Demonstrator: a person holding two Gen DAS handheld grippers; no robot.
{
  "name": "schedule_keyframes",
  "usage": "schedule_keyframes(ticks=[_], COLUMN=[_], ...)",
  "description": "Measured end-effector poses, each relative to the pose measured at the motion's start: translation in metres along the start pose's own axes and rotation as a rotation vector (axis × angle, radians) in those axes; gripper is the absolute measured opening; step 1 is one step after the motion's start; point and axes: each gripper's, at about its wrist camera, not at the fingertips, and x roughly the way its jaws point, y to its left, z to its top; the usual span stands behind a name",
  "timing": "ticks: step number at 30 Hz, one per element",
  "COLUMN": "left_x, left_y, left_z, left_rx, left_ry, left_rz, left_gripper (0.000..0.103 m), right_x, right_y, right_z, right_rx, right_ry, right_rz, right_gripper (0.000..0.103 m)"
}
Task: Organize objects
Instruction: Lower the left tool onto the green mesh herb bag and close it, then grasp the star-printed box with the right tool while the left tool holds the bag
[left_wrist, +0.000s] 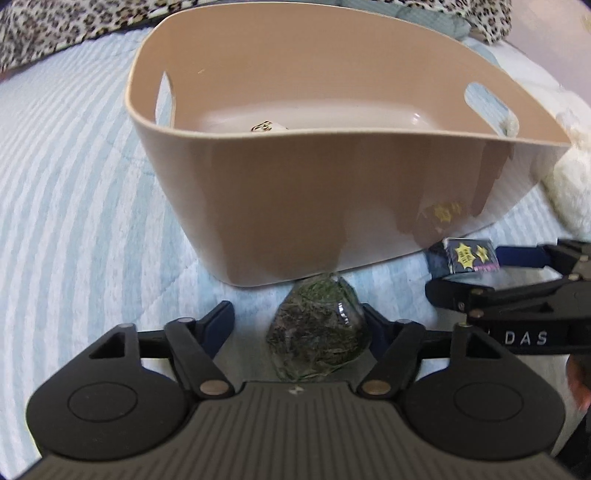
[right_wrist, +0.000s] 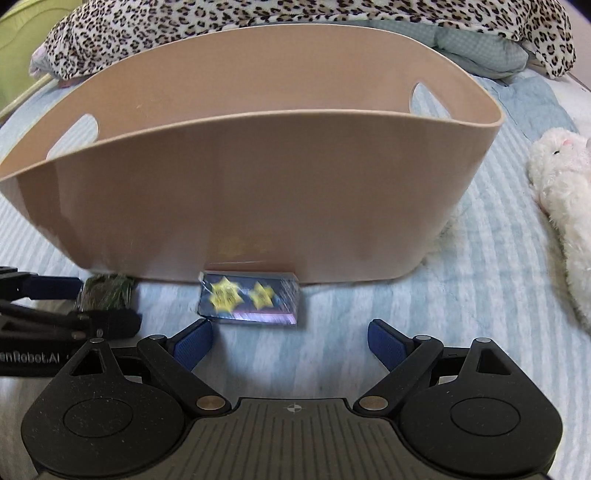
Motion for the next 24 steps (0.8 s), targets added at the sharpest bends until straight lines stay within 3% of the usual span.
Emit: schedule_keyframes(ticks=[2, 4, 8, 17, 24], left_x=[-0.002, -0.003, -0.005, -0.010, -0.013], left_y=[0.000, 0.003, 0.008, 0.010, 0.014], left_z=[0.000, 0.001, 0.002, 0.001, -0.007], left_rx=[0.019, 0.009, 0.003, 0.011, 0.002], left_ry=[-0.003, -0.001, 0.000, 0.001, -0.001], left_rz=[0.021, 0.017, 0.007, 0.015, 0.011], left_gripper=[0.059, 0.057, 0.056, 0.055, 0.052], right_x=[0.001, 0.001, 0.002, 0.006, 0.003], right_y=[0.002, 0.006, 0.013, 0.020, 0.008], right_z=[0.000, 0.001, 0.003, 0.011, 0.005], right_rx=[-0.004, -0.010, -0.013, 0.032, 0.013], right_ry=[-0.012, -0.018, -0.026, -0.030, -0.058], right_rz=[0.008, 0.014, 0.021, 0.035, 0.001], right_gripper=[0.093, 0.094, 0.093, 0.082, 0.044])
